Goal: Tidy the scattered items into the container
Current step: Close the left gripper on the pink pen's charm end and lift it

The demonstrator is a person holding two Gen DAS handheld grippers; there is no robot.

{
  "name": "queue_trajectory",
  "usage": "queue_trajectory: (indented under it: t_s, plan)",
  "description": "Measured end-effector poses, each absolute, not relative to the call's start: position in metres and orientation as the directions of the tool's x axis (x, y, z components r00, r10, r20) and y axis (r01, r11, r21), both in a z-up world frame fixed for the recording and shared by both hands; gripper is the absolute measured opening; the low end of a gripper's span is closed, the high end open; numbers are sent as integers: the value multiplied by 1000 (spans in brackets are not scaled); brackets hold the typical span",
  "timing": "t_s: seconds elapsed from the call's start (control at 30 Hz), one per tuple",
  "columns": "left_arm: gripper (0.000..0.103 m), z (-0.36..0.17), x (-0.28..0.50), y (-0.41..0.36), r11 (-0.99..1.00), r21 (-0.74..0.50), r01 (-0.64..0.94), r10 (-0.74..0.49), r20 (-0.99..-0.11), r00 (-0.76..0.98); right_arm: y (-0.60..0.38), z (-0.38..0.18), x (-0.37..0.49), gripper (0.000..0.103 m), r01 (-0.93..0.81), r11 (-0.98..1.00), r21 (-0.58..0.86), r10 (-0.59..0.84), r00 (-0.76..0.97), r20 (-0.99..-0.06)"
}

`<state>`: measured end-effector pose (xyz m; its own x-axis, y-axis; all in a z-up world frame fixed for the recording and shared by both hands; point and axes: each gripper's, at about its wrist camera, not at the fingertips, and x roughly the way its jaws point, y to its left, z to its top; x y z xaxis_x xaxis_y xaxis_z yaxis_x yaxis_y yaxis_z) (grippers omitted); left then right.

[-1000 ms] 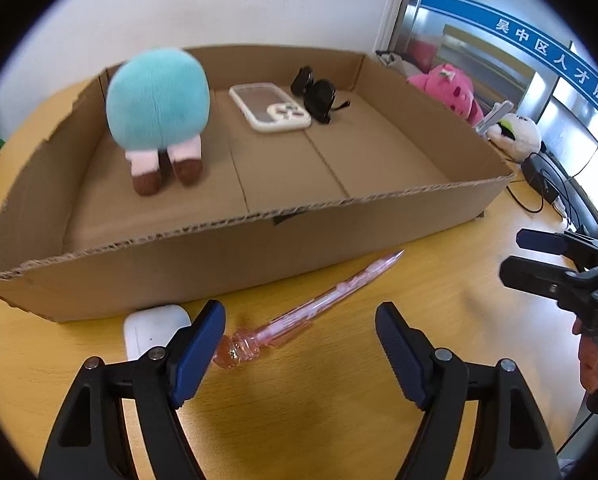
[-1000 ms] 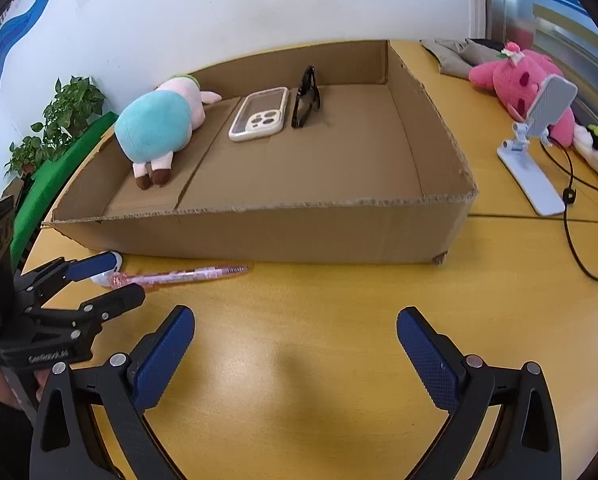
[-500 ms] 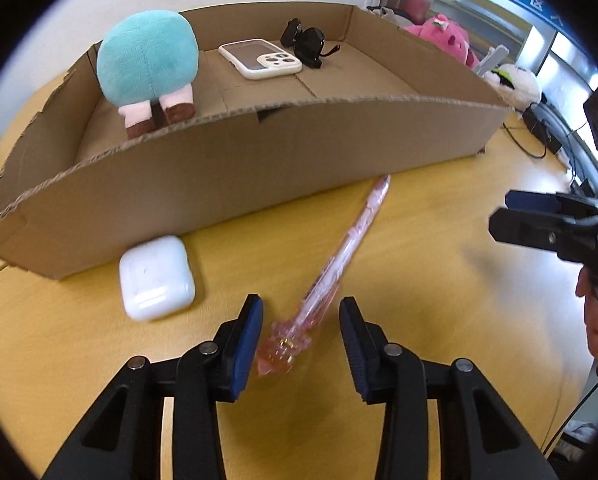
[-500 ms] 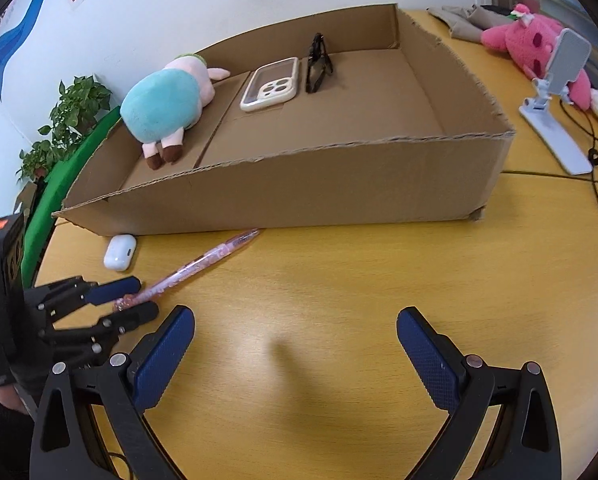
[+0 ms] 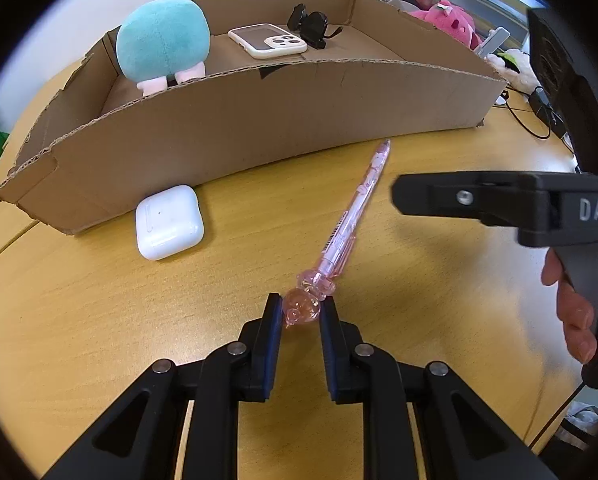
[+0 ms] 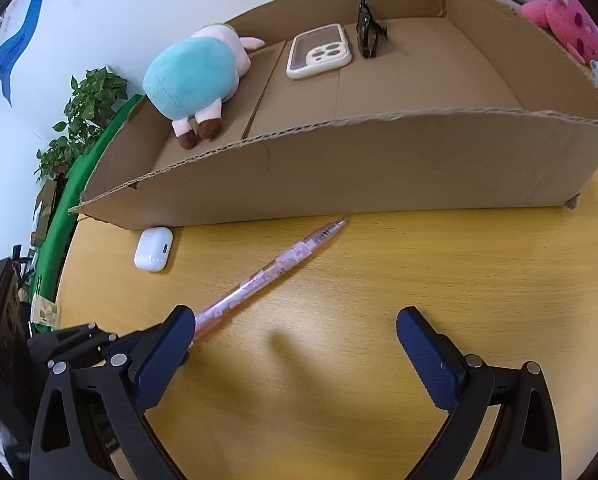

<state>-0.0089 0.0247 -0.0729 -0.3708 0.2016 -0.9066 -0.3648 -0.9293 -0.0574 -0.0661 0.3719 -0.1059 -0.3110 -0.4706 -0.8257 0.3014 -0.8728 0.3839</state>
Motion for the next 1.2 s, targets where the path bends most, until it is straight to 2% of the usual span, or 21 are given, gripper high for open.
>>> queue_trajectory:
  t_s: [0.13, 0.33, 0.53, 0.6, 0.7, 0.83, 0.9, 1.2]
  plan:
    - [17, -72, -2, 31, -938, -59, -341, 190, -910, -367, 365, -106, -71, 103, 269, -884, 382, -457, -332, -825]
    - [17, -73, 15, 50, -935, -107, -338, 237, -898, -370, 346, -107, -66, 101, 275, -905, 325, -411, -363, -836]
    - [17, -70, 16, 45, -948, -155, -278, 256, -891, -376, 344, -106, -59, 77, 293, -895, 336, -428, -353, -832]
    - [17, -66, 17, 42, -951, -164, -264, 261, -881, -394, 348, -107, -59, 56, 287, -879, 380, -462, -326, -825]
    - [17, -59, 22, 42, -948, -179, -265, 279, -868, -412, 352, -109, -58, 44, 277, -860, 429, -500, -287, -817]
    - [17, -51, 30, 46, -939, -190, -287, 304, -849, -431, 355, -116, -58, 35, 239, -803, 546, -592, -210, -778]
    - [17, -49, 33, 48, -935, -190, -300, 311, -845, -435, 359, -118, -58, 24, 214, -783, 584, -621, -210, -755]
    - [17, -44, 42, 44, -924, -225, -309, 349, -824, -446, 387, -82, -63, 20, 203, -803, 561, -594, -359, -720]
